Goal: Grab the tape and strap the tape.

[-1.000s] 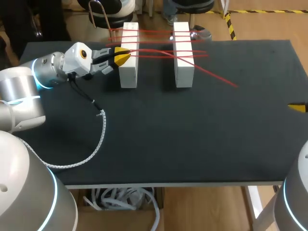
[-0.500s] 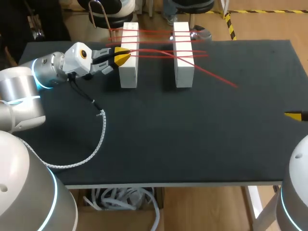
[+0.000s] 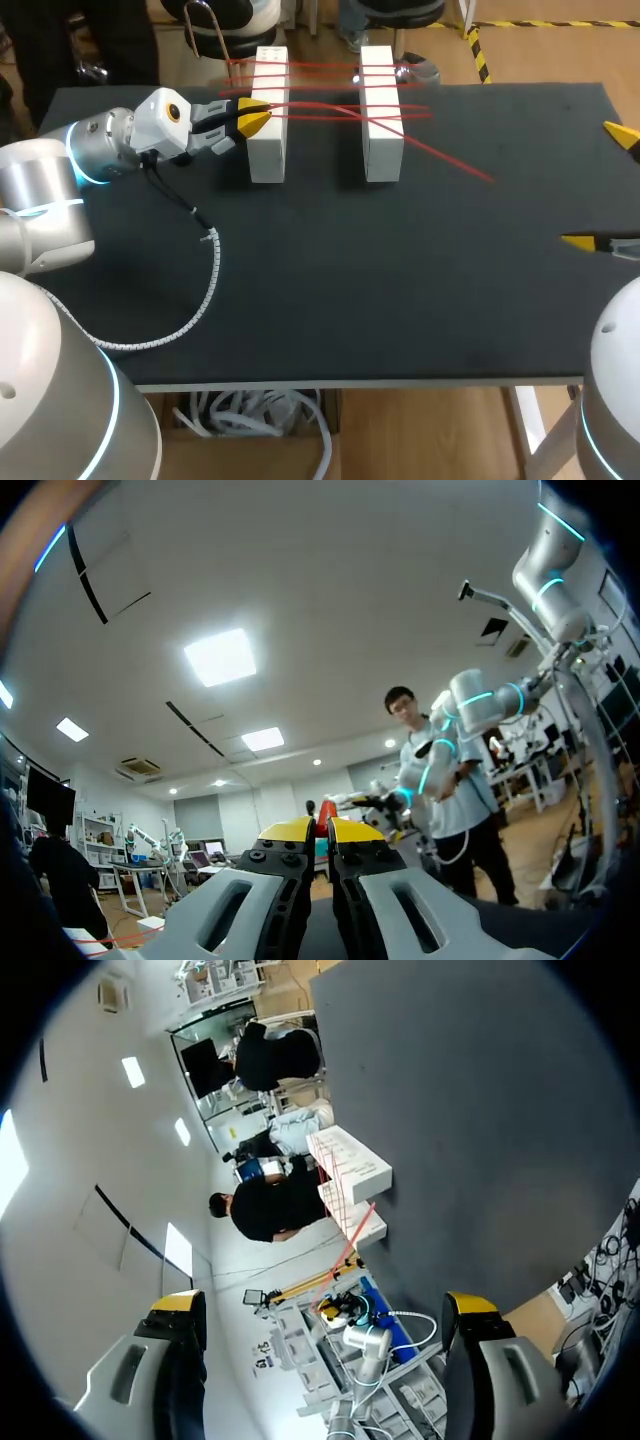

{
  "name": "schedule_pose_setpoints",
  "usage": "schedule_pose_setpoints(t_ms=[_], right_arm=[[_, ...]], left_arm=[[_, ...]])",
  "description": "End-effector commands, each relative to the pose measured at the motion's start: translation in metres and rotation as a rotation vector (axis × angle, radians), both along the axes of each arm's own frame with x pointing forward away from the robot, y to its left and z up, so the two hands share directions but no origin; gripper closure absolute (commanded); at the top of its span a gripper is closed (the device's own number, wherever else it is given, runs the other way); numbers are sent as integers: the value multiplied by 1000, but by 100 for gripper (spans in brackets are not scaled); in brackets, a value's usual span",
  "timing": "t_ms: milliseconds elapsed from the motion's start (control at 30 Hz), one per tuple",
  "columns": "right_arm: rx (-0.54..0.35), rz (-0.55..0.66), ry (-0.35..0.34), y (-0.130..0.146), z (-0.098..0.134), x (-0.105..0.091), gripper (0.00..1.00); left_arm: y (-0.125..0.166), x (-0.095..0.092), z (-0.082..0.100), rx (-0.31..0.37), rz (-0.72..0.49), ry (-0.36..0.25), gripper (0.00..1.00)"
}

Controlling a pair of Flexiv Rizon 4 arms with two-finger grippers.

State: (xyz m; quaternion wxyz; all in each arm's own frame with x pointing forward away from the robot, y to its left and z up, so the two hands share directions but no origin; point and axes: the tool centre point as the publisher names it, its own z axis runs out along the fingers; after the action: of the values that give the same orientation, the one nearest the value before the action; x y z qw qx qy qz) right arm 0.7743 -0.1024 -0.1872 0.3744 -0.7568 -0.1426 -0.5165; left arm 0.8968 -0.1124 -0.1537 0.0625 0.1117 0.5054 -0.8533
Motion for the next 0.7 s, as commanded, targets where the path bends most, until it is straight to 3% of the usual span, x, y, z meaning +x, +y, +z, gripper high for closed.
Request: schedule_pose_setpoints(t_ms=[33,700], right_arm=[[-55,-131,24,11,-3,-9,0],[-51,-168,43,56,-12,3,0]], left_arm=[[0,0,0,0,1,0,100],[0,0,0,0,1,0,100]])
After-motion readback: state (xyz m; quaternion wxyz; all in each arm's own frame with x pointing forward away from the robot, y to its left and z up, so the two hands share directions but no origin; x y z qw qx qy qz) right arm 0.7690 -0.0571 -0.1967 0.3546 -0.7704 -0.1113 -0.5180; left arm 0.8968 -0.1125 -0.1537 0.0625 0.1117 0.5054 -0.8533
